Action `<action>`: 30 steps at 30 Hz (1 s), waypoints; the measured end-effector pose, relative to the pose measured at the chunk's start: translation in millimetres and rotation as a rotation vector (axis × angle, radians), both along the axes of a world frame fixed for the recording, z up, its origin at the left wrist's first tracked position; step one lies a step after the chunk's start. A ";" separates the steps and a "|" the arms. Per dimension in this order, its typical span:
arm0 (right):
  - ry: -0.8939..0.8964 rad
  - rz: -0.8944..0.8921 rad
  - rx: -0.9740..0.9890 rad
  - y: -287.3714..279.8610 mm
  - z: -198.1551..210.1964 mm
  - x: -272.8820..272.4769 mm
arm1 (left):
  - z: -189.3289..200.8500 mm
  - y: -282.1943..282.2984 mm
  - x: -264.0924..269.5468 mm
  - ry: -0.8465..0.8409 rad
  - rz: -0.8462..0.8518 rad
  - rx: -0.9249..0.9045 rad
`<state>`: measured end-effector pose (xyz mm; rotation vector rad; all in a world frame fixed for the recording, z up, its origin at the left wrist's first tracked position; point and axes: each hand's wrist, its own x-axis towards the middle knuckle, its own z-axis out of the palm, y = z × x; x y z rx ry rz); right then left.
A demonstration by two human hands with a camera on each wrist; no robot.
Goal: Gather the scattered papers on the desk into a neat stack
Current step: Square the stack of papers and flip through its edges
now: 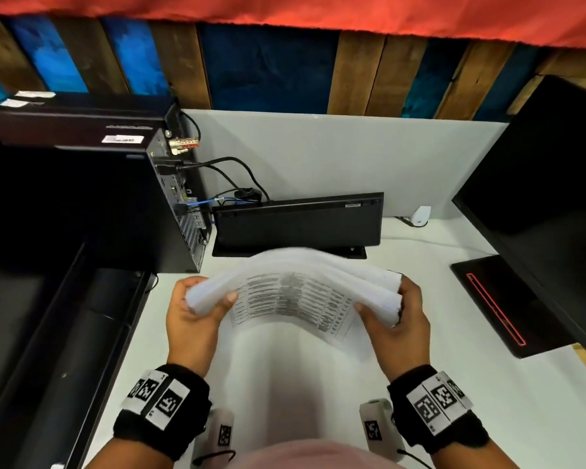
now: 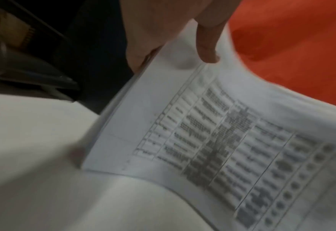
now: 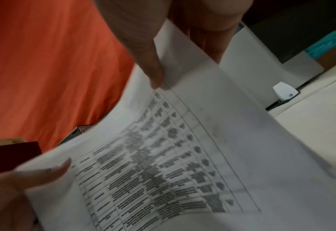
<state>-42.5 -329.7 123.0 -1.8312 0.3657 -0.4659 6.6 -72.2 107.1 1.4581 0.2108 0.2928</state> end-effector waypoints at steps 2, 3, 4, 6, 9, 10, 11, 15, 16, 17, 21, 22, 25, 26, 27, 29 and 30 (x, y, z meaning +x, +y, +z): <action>-0.003 0.021 -0.045 -0.4 0.4 1.6 | -7.5 3.3 -0.3 0.074 0.023 -0.018; -0.014 0.034 -0.063 -1.1 1.9 3.8 | -8.2 4.1 0.5 0.098 0.027 -0.029; -0.025 0.049 -0.080 -2.1 3.4 6.3 | -8.4 5.1 1.9 0.111 0.019 -0.043; -0.058 0.063 -0.086 -3.8 7.1 12.8 | -10.5 8.8 6.0 0.122 -0.013 -0.042; -0.139 0.057 -0.091 -2.9 10.4 18.2 | -13.3 15.9 13.1 0.123 -0.054 -0.033; -0.156 0.046 -0.088 -2.8 9.5 18.9 | -15.7 18.3 15.4 0.126 -0.061 -0.036; -0.159 0.030 -0.076 -2.8 8.0 19.9 | -16.7 19.9 16.6 0.128 -0.068 -0.036; -0.123 -0.009 0.009 -2.4 1.8 21.5 | -21.2 27.2 21.6 0.136 -0.107 -0.058; -0.113 -0.015 0.045 -2.5 1.1 20.8 | -21.0 28.7 21.9 0.133 -0.120 -0.059; -0.108 -0.019 0.079 -2.3 1.3 19.9 | -21.4 30.1 22.3 0.129 -0.134 -0.059; -0.136 -0.050 0.117 2.4 4.6 19.3 | -18.3 29.2 23.1 0.092 -0.145 -0.073; -0.137 -0.070 0.102 3.4 3.3 20.6 | -15.7 27.1 22.6 0.082 -0.136 -0.090; -0.132 -0.129 0.076 7.4 -0.4 22.7 | -5.0 20.6 20.0 0.050 -0.082 -0.165; -0.133 -0.134 0.067 7.9 -1.6 22.2 | -1.2 18.8 19.2 0.037 -0.060 -0.187; -0.132 -0.132 0.044 8.2 -2.2 21.9 | 1.0 18.2 19.5 0.030 -0.044 -0.202; -0.130 -0.115 -0.024 7.9 -2.0 20.7 | 3.2 17.8 21.0 0.042 -0.017 -0.193; -0.130 -0.112 -0.044 7.9 -2.1 20.8 | 4.6 17.8 22.1 0.041 -0.004 -0.187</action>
